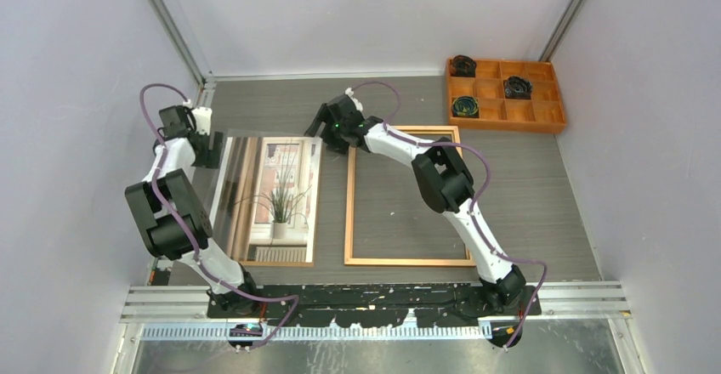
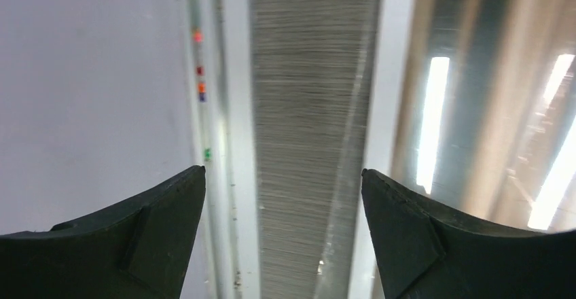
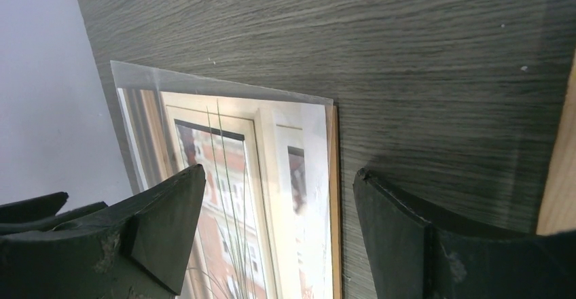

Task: Put the photo into the frame
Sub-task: Pick up the photo frame item at the center of the board.

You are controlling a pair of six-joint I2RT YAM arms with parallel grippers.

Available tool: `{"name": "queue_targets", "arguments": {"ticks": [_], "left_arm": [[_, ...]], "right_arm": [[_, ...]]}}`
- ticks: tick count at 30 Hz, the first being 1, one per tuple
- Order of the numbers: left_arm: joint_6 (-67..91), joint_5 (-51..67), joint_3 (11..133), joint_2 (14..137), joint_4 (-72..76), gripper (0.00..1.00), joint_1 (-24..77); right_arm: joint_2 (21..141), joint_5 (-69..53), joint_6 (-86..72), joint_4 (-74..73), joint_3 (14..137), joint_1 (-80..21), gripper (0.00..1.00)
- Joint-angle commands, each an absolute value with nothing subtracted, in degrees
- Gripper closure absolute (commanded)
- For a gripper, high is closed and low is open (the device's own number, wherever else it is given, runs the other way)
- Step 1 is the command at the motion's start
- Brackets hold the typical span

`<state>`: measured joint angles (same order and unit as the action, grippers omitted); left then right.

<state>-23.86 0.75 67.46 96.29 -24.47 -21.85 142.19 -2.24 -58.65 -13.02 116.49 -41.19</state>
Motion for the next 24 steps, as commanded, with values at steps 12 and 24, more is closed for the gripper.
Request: {"name": "queue_targets", "arguments": {"ticks": [12, 24], "left_arm": [[-31.0, -14.1, 59.3, 103.0, -7.0, 0.14, -22.7], [-28.9, -9.1, 61.3, 103.3, -10.6, 0.14, -24.8]], "right_arm": [[138.8, -1.9, -59.2, -18.7, 109.5, -43.6, 0.16], [135.7, -1.8, -60.7, -16.0, 103.1, -44.0, 0.16]]}}
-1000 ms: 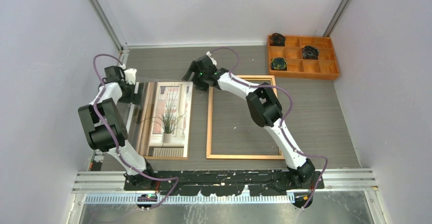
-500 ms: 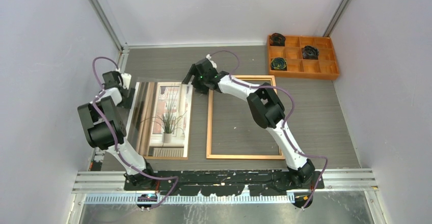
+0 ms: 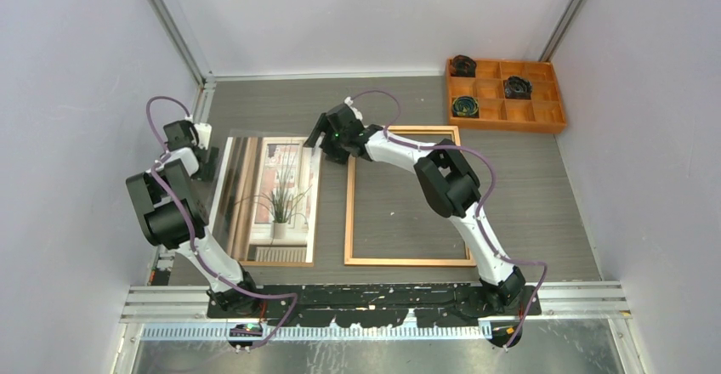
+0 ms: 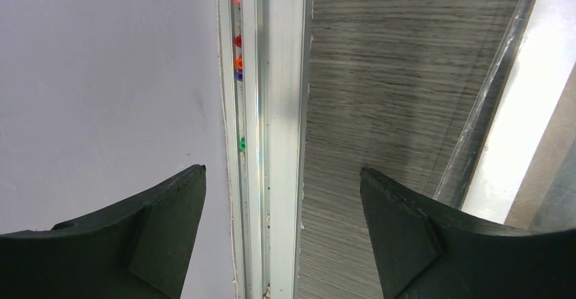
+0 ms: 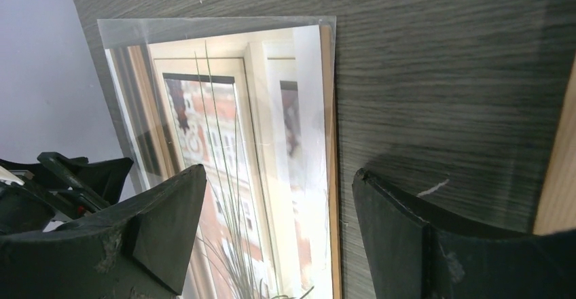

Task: Put the photo into the frame
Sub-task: Pick up the photo frame item at the center of the board.

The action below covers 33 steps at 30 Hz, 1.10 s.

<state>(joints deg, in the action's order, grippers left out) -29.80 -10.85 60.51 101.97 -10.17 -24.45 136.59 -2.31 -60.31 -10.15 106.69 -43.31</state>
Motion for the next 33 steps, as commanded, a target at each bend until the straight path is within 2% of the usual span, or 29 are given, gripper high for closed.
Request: {"name": "queue_targets", "arguments": {"ticks": [1, 24, 33], "left_arm": [[-28.7, -8.5, 61.0, 103.5, -10.7, 0.15, -24.7], [-25.8, -8.3, 55.5, 103.0, -10.6, 0.14, -16.5], [-26.4, -8.8, 54.5, 103.0, -10.0, 0.14, -14.6]], "right_arm": [[135.5, -1.8, -60.8, -15.8, 103.0, -44.0, 0.16], [134.9, -4.1, -65.1, -8.8, 100.5, -42.9, 0.17], [132.4, -10.2, -67.8, -0.4, 98.2, -42.6, 0.29]]}}
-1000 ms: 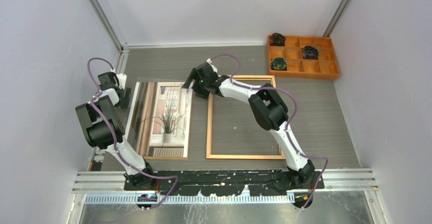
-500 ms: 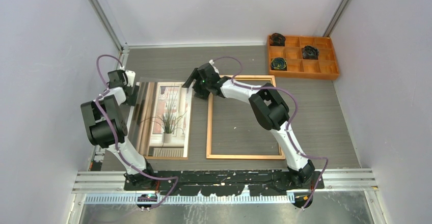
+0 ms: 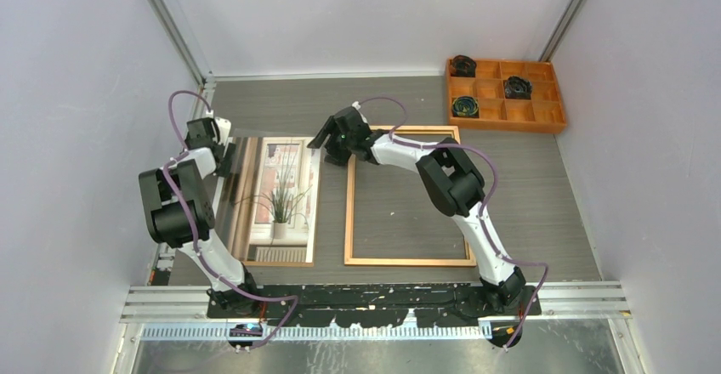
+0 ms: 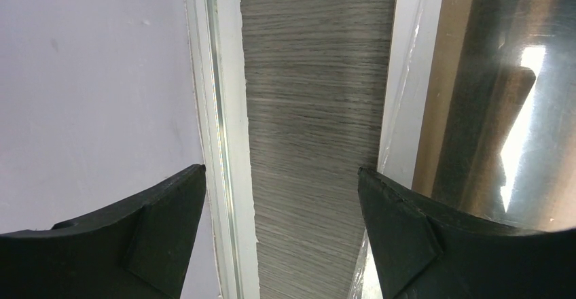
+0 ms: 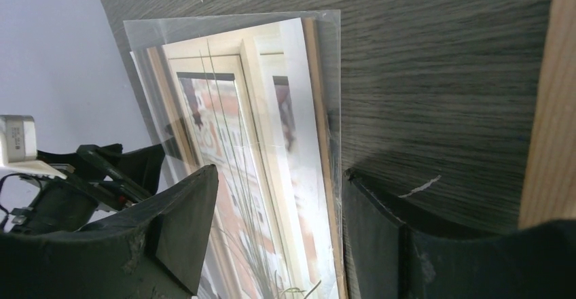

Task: Put the photo into the frame
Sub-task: Pick up the photo frame item at the center of the board.

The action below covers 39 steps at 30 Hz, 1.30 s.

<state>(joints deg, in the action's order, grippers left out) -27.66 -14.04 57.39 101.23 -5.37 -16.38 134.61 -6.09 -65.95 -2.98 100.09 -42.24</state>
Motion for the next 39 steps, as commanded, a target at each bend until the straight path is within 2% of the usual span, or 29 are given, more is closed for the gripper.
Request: {"name": "queue_targets", "arguments": {"ticks": [1, 12, 22, 30, 32, 39], "left_arm": [[-26.6, -8.6, 54.7, 103.0, -10.1, 0.14, -14.6], [-27.6, -8.7, 55.6, 103.6, -11.3, 0.14, -14.5], [-28.4, -9.6, 55.5, 104.1, -11.1, 0.14, -14.5], [-28.8, -9.8, 55.8, 104.5, -11.4, 0.14, -14.6], [-28.9, -9.7, 55.9, 104.5, -11.7, 0.14, -14.5], [-29.8, -9.8, 57.8, 104.2, -13.9, 0.12, -14.9]], "right_arm": [[131.8, -10.8, -68.4, 2.2, 97.6, -42.5, 0.3], [125.8, -14.8, -70.7, 12.3, 93.0, -42.6, 0.32], [124.1, -13.8, -68.1, 8.5, 93.4, -42.6, 0.33], [128.6, -15.2, -69.1, 8.2, 97.1, -43.8, 0.35], [130.1, -15.1, -69.1, 7.6, 98.6, -44.0, 0.4], [129.4, -15.5, -69.6, 8.3, 98.8, -43.4, 0.71]]}}
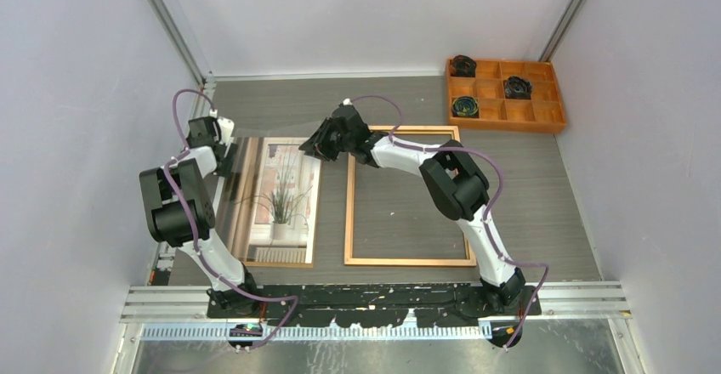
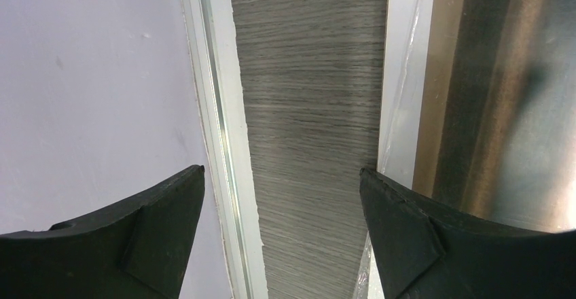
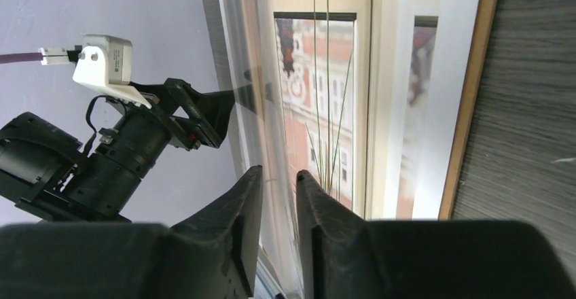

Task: Put the photo into the frame
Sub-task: Pick up the photo frame item at the center of the board, then place the photo frame item at the center of the board.

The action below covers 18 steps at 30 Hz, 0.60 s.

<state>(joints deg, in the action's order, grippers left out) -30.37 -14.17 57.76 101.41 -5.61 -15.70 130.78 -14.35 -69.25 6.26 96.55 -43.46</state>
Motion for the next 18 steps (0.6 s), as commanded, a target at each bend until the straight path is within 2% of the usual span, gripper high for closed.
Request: {"name": "queue_targets", "arguments": {"ticks": [1, 4, 6, 12, 18], "left_arm": [[-29.9, -9.8, 58.6, 104.1, -14.8, 0.11, -15.3], [-30.3, -9.7, 62.3, 103.2, -18.1, 0.07, -17.0], [-30.8, -9.1, 65.4, 102.0, -21.4, 0.05, -18.0], [-29.9, -3.9, 71.3, 95.5, -32.0, 0.0, -15.3], [-27.3, -4.8, 69.3, 92.4, -34.1, 0.0, -2.9]], "right_arm": [[128.6, -15.7, -69.6, 8.4, 98.5, -43.1, 0.77], [125.2, -17.0, -69.4, 8.0, 96.6, -41.7, 0.93], [122.0, -18.5, -67.9, 5.5, 95.4, -39.6, 0.99], [111.4, -25.9, -57.8, -12.7, 91.9, -32.1, 0.99], [97.8, -26.5, -47.0, -28.8, 80.6, -22.5, 0.99]]}}
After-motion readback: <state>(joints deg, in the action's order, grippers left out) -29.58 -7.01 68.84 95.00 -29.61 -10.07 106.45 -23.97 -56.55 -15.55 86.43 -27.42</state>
